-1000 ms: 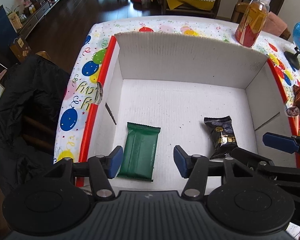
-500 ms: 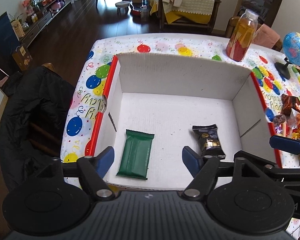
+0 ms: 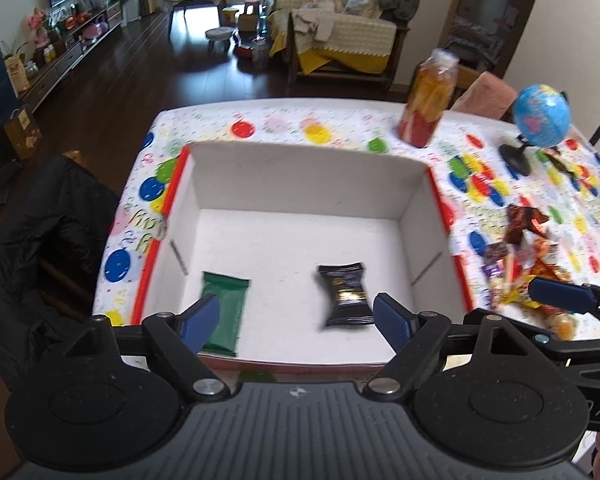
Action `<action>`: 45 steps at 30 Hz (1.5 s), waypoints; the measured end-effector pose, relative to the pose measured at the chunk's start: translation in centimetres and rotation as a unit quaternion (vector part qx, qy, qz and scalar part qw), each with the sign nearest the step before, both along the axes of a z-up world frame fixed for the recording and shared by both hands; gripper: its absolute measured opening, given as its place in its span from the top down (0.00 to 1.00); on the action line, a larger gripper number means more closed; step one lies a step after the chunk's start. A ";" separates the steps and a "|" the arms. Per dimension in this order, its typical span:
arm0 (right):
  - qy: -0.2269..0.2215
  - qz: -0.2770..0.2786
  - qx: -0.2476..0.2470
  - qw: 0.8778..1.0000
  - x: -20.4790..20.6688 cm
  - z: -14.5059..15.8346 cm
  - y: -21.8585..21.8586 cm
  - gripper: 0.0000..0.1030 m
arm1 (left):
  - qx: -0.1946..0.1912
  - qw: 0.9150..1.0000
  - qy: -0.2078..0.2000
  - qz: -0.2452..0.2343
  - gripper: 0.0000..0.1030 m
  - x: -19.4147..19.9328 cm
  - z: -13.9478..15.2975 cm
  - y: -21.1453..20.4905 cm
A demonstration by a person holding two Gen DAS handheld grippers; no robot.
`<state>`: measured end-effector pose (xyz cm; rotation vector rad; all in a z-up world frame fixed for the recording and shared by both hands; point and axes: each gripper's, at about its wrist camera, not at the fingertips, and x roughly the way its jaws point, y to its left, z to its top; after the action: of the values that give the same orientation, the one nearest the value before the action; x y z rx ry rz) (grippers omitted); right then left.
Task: Organize snacks
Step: 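Move both tools back to the snack pile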
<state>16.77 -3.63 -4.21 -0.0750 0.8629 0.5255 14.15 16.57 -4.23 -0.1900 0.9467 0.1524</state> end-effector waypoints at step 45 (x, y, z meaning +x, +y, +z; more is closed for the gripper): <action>-0.018 -0.128 -0.015 0.991 -1.0 -3.4 -27.2 0.14 | -0.036 0.978 0.001 -0.205 0.05 6.2 -2.6 -26.3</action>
<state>15.80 -30.86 -7.59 -0.0010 0.8315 0.2692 20.36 -9.70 -6.78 -0.0579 0.9742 -0.2618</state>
